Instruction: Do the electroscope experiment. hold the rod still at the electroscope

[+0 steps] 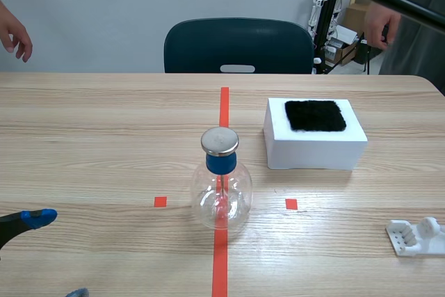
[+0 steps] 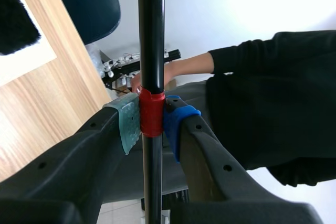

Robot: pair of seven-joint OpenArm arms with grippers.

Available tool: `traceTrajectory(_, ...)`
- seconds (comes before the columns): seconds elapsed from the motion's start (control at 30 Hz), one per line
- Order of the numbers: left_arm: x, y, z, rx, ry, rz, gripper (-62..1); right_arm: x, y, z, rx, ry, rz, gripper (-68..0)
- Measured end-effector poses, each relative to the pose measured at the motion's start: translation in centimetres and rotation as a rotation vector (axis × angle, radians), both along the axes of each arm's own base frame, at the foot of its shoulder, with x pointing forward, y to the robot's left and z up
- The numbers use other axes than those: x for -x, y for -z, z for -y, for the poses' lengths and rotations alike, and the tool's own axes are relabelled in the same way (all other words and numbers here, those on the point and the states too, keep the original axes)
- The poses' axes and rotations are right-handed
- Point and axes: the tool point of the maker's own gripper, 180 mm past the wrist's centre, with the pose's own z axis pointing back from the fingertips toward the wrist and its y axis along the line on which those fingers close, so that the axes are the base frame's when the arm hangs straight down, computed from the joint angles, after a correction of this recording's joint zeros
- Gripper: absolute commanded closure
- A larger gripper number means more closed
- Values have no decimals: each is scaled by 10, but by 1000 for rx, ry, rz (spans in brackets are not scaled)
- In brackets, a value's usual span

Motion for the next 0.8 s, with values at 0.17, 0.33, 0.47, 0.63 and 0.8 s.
traceTrajectory(0.17,0,0,0,0,0,0,-623,-3,-2,1,-2,8,1,-2)
traceTrajectory(0.33,0,0,0,0,0,0,-623,-11,4,1,-17,9,-58,-2)
traceTrajectory(0.47,0,0,0,0,0,0,-623,-16,4,2,-22,10,-76,-2)
traceTrajectory(0.63,0,0,0,0,0,0,-623,-19,-1,3,-17,15,-59,-2)
traceTrajectory(0.8,0,0,0,0,0,0,-623,-21,4,11,39,55,-76,-2)
